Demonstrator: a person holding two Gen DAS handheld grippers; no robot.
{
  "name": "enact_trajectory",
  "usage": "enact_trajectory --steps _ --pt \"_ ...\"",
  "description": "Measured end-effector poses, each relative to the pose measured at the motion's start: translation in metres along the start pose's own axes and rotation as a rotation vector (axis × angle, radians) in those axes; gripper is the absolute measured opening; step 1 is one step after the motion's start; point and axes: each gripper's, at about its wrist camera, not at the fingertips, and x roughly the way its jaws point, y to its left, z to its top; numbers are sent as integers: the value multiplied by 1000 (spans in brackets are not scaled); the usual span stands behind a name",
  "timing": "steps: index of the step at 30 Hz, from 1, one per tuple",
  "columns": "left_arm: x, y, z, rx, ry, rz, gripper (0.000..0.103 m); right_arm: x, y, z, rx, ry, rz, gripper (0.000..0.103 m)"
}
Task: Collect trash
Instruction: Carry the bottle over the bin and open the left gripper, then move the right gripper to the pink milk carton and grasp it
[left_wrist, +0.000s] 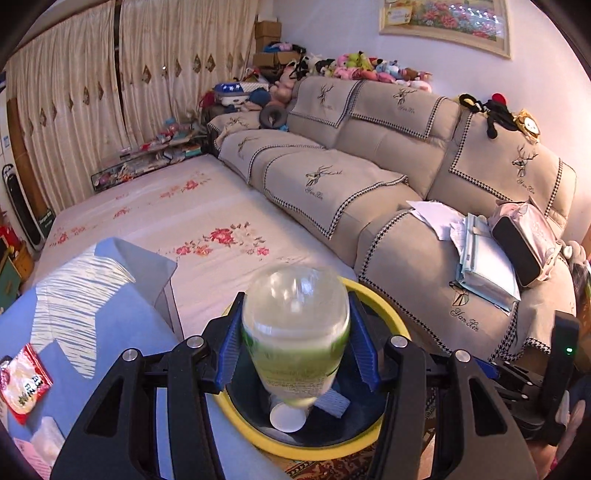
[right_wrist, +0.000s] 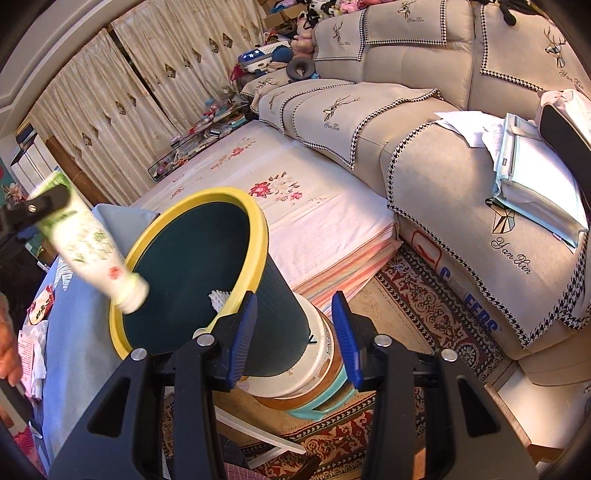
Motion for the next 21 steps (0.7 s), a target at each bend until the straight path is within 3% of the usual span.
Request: enact_trajectory --steps 4,8,13,21 --pt "0 2 -7 2 -17 30 63 -1 -3 1 3 -1 1 44" --pt "-27 6 -12 11 -67 59 68 -2 2 0 -4 1 5 44" --pt "-85 31 -25 -25 -121 72 74 -3 17 -4 -33 5 14 44" --pt "-180 98 -68 -108 -184 186 83 -7 53 -10 -102 11 18 44"
